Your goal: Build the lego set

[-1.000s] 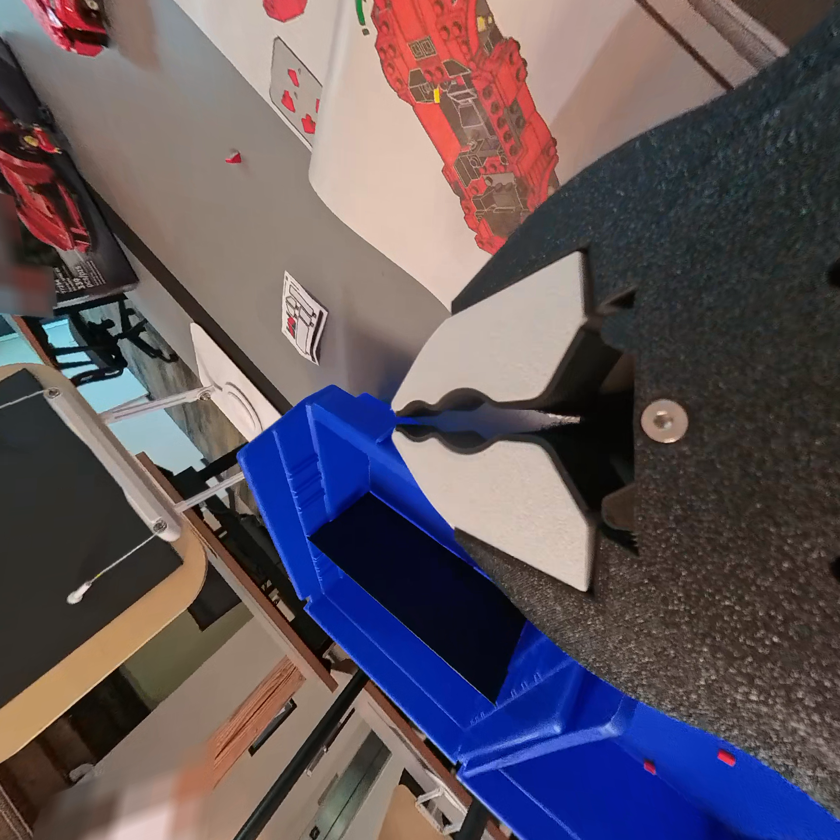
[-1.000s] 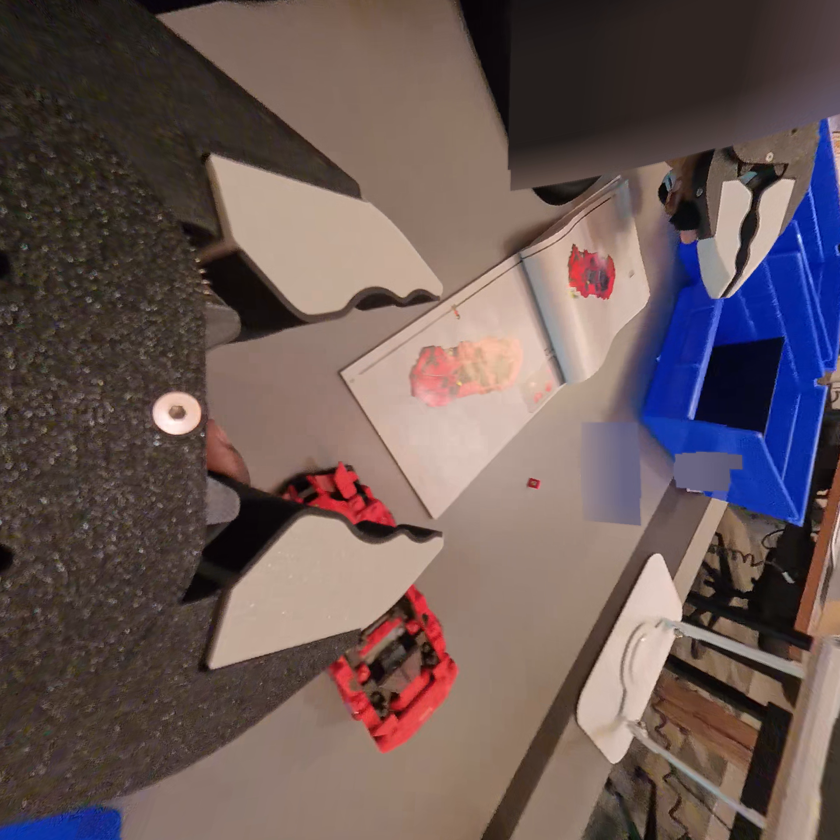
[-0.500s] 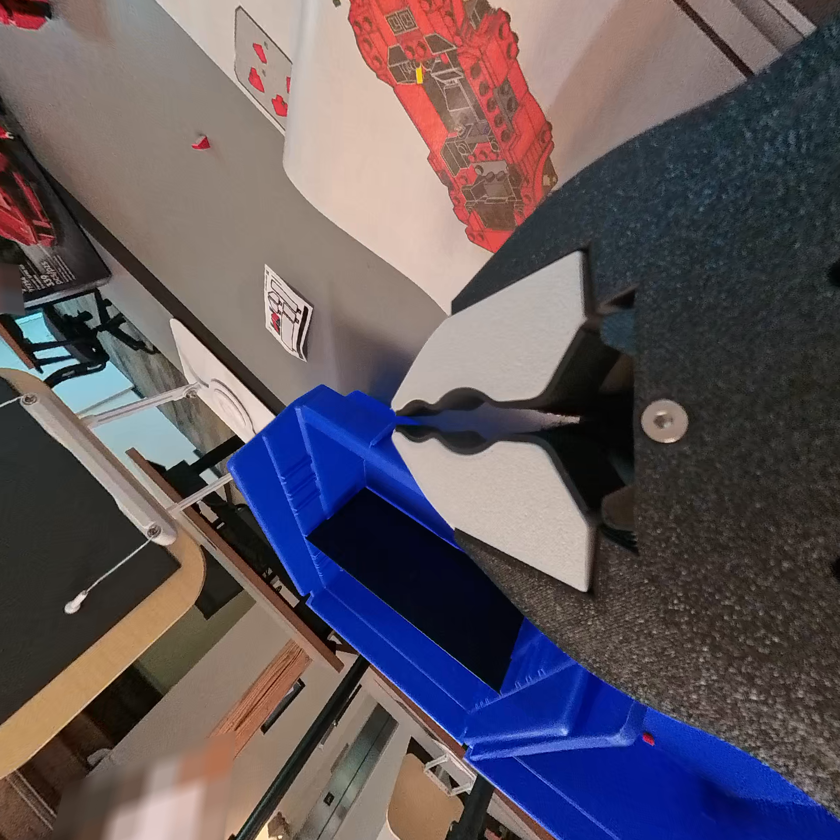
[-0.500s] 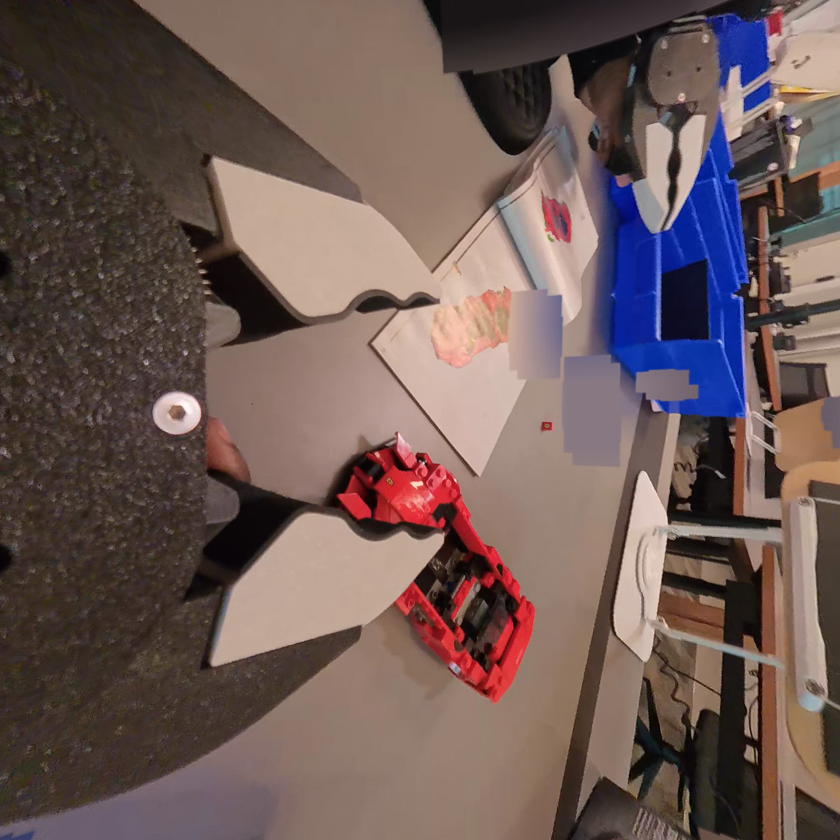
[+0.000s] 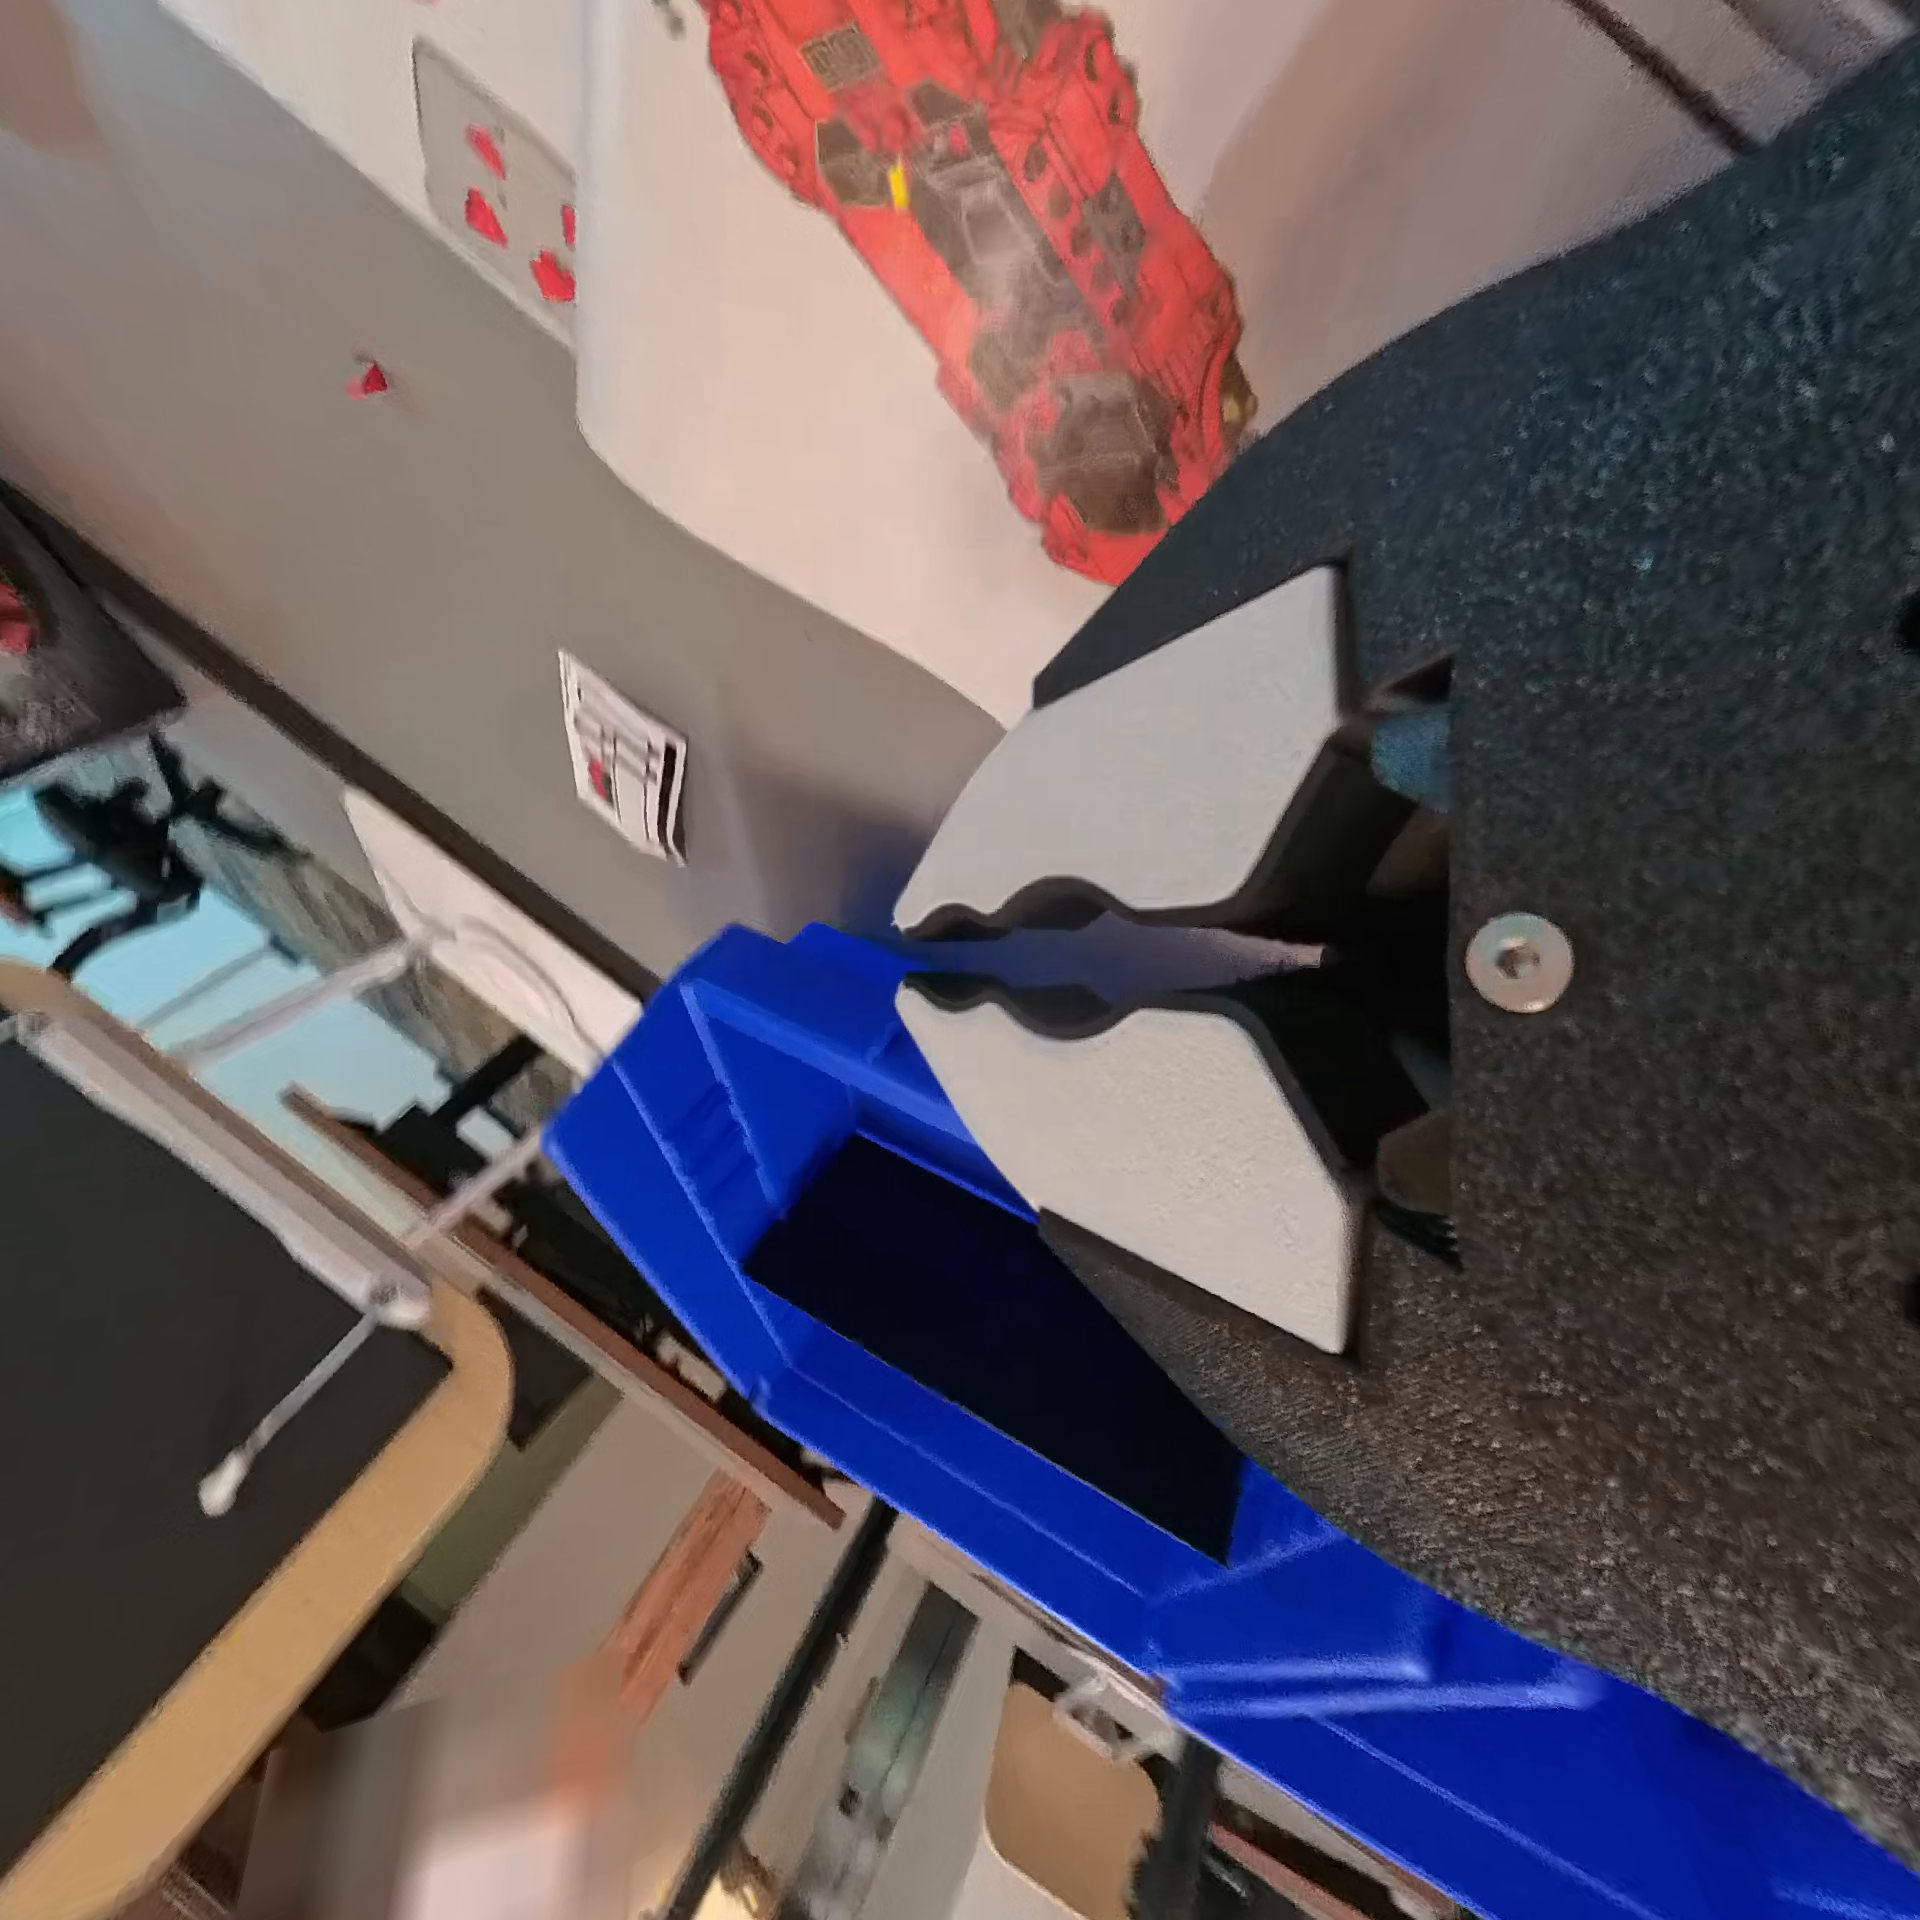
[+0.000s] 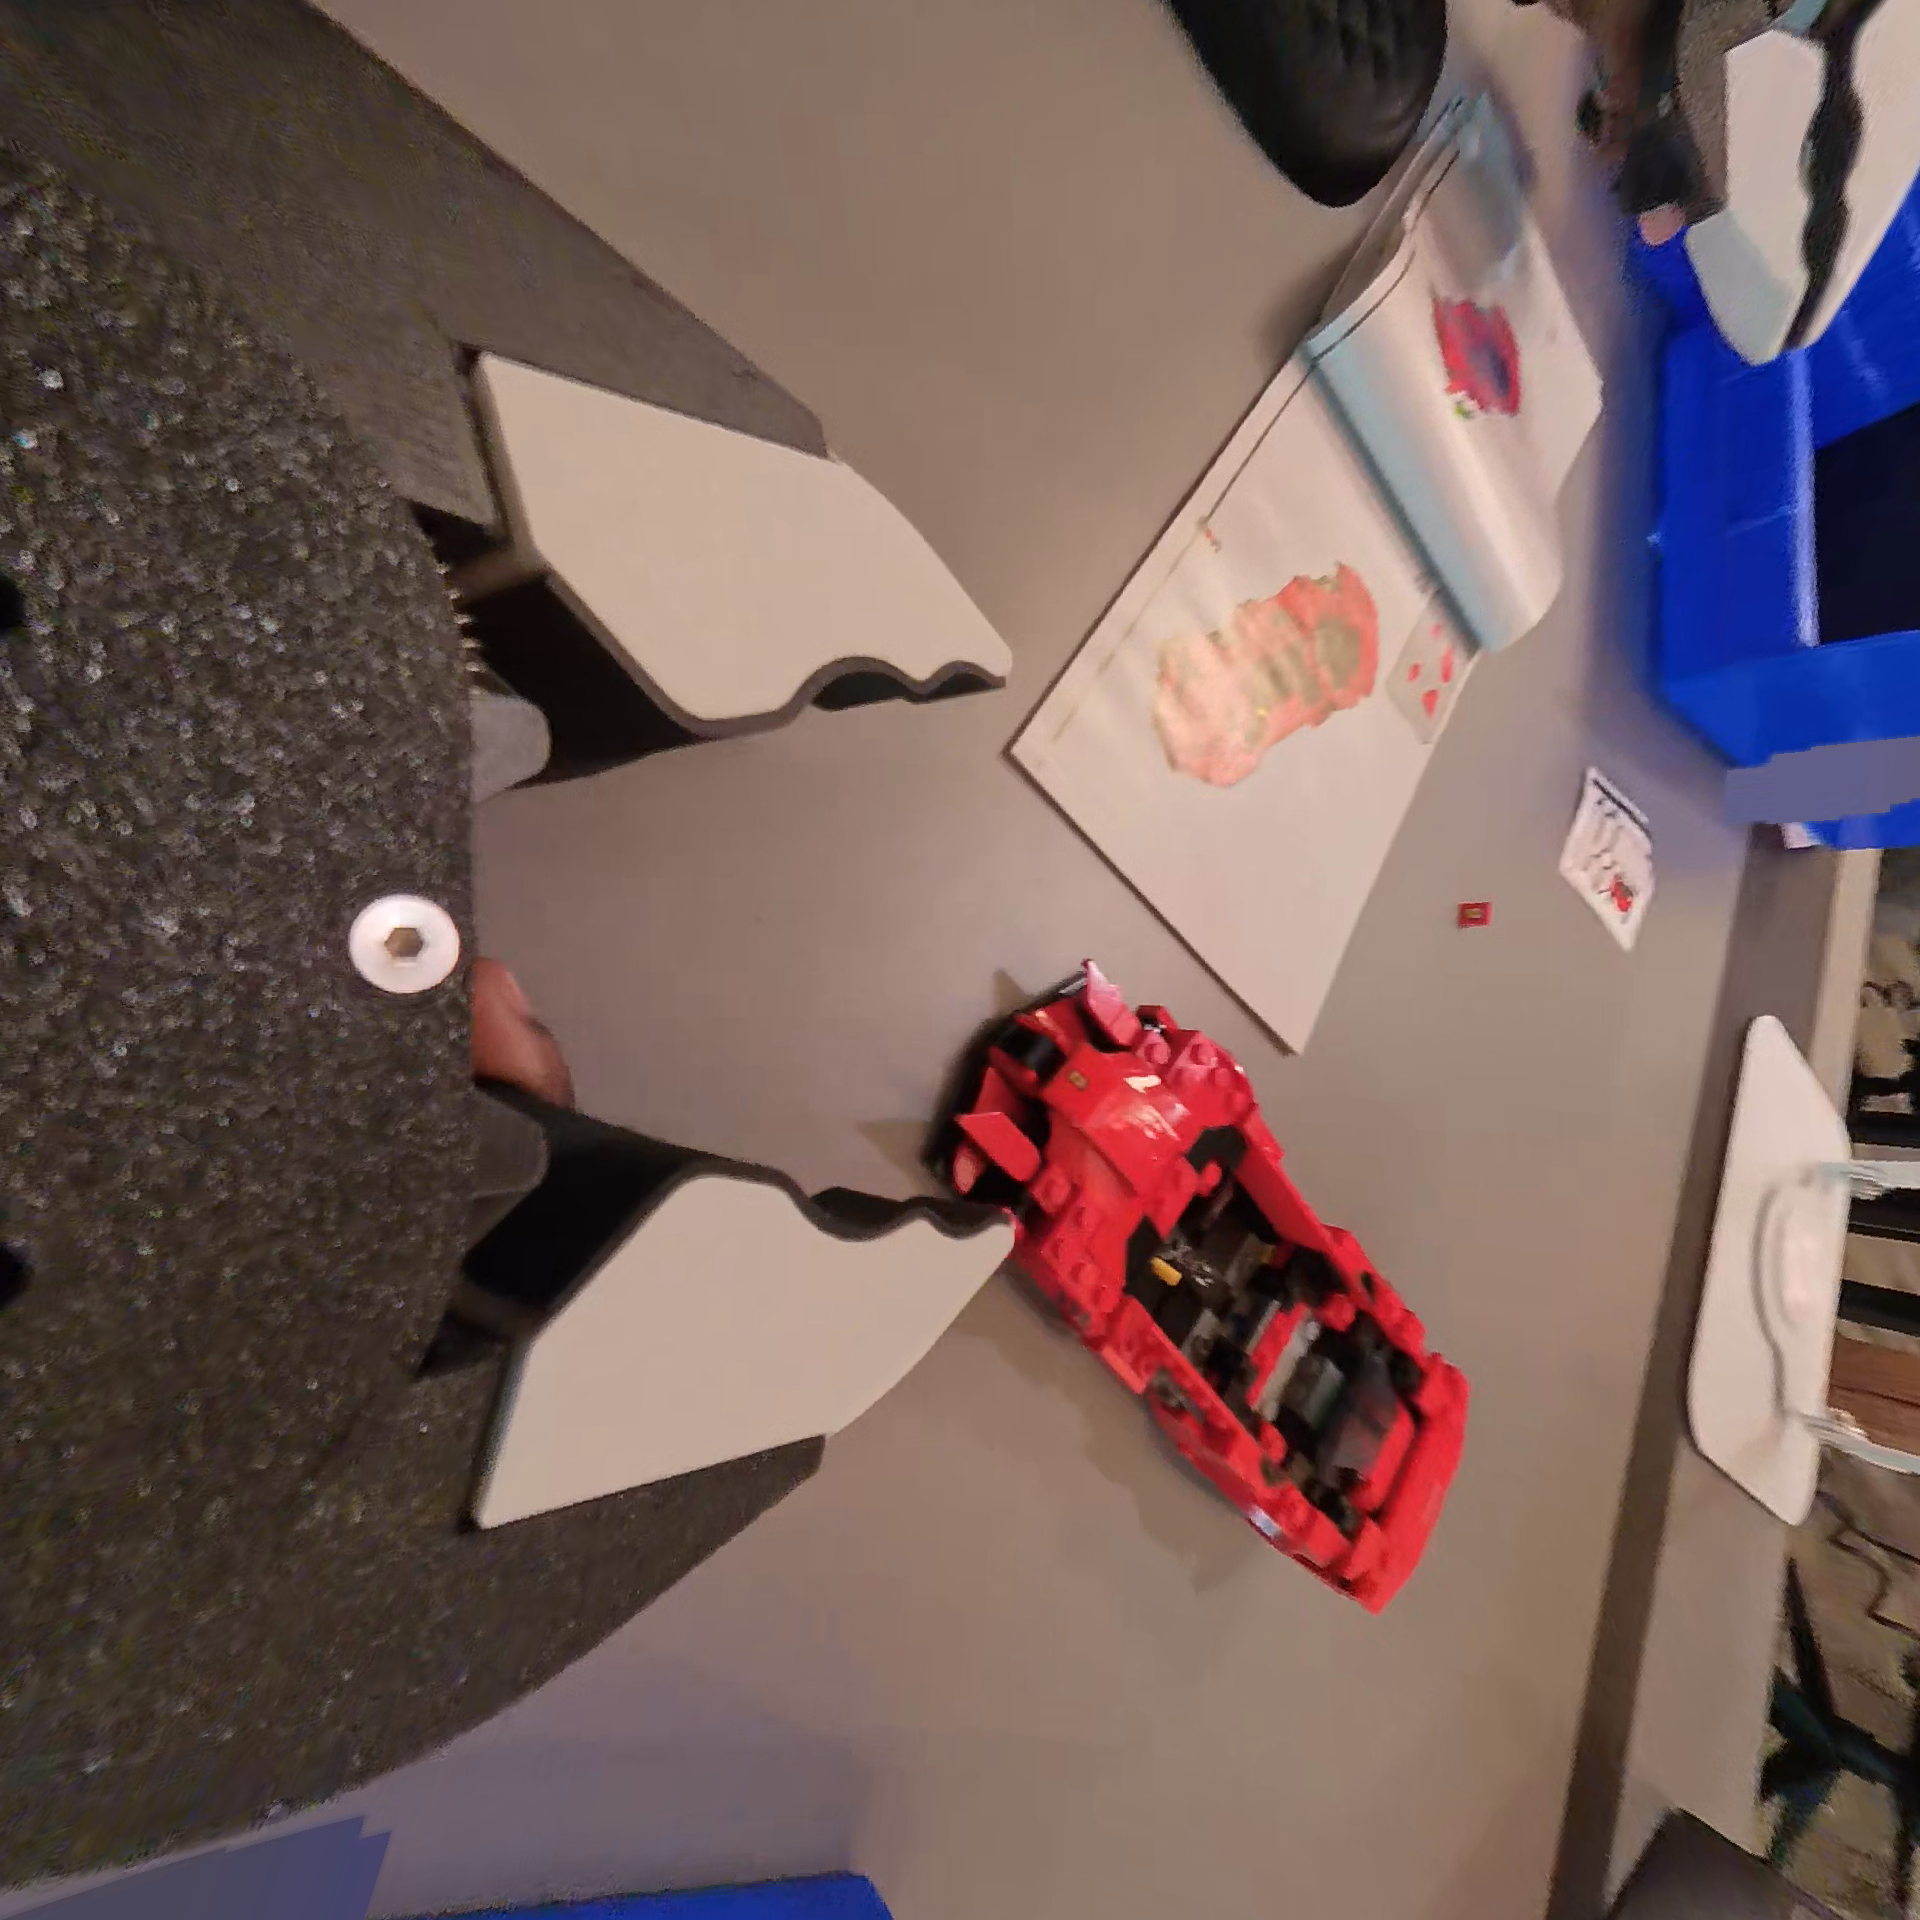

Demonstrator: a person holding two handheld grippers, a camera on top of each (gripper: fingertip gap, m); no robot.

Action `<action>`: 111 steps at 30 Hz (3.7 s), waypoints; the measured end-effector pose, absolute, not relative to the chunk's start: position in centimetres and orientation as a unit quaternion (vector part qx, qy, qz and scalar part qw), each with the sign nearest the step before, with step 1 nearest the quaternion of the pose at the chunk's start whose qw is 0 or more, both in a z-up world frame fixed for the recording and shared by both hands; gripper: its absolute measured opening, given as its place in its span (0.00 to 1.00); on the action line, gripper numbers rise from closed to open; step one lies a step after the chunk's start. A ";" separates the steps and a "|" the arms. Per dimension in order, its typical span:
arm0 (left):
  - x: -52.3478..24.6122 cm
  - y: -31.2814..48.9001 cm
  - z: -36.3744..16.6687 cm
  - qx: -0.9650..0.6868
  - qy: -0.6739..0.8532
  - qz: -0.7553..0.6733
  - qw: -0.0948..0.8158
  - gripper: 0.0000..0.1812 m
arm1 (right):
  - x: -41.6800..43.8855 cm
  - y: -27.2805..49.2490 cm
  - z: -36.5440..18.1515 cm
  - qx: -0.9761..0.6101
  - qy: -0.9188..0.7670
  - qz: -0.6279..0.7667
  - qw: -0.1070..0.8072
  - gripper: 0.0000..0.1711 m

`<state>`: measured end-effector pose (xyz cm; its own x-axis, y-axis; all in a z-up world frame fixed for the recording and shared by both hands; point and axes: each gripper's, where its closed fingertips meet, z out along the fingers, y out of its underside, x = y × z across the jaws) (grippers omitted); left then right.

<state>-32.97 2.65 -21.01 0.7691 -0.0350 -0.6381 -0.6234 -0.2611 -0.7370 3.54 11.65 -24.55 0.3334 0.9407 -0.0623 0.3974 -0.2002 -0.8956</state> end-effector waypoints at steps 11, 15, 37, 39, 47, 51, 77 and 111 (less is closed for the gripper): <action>-12.5 6.1 -18.6 -0.728 0.455 -0.132 0.495 0.29 | 3.7 11.0 -25.7 -0.718 -0.488 0.344 0.358 0.52; -7.6 11.3 -22.0 -0.667 0.592 -0.013 0.453 0.28 | 3.5 11.1 -25.6 -0.715 -0.487 0.348 0.361 0.52; -1.2 17.2 -26.9 -0.539 0.786 -0.061 0.297 0.25 | 3.4 11.1 -25.9 -0.730 -0.469 0.384 0.316 0.53; -0.9 17.3 -27.0 -0.543 0.784 -0.068 0.294 0.25 | 3.3 11.1 -26.0 -0.730 -0.472 0.381 0.314 0.53; -0.6 17.4 -27.3 -0.559 0.772 -0.075 0.295 0.23 | 3.3 11.2 -26.2 -0.739 -0.463 0.374 0.316 0.53; -0.4 17.4 -27.3 -0.564 0.766 -0.075 0.300 0.23 | 3.3 11.3 -26.2 -0.741 -0.463 0.369 0.318 0.54; -0.4 17.4 -27.3 -0.588 0.745 -0.071 0.307 0.23 | 2.6 10.7 -26.4 -0.741 -0.469 0.357 0.321 0.59; -0.7 17.7 -27.3 -0.592 0.740 -0.073 0.312 0.23 | 1.8 10.9 -26.6 -0.751 -0.474 0.343 0.306 0.58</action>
<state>-0.71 17.67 -27.29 -0.1050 -0.9212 -0.3746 -0.8295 0.2889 -0.4780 1.76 10.92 -26.56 0.3139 0.9224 -0.2251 0.5021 -0.3625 -0.7852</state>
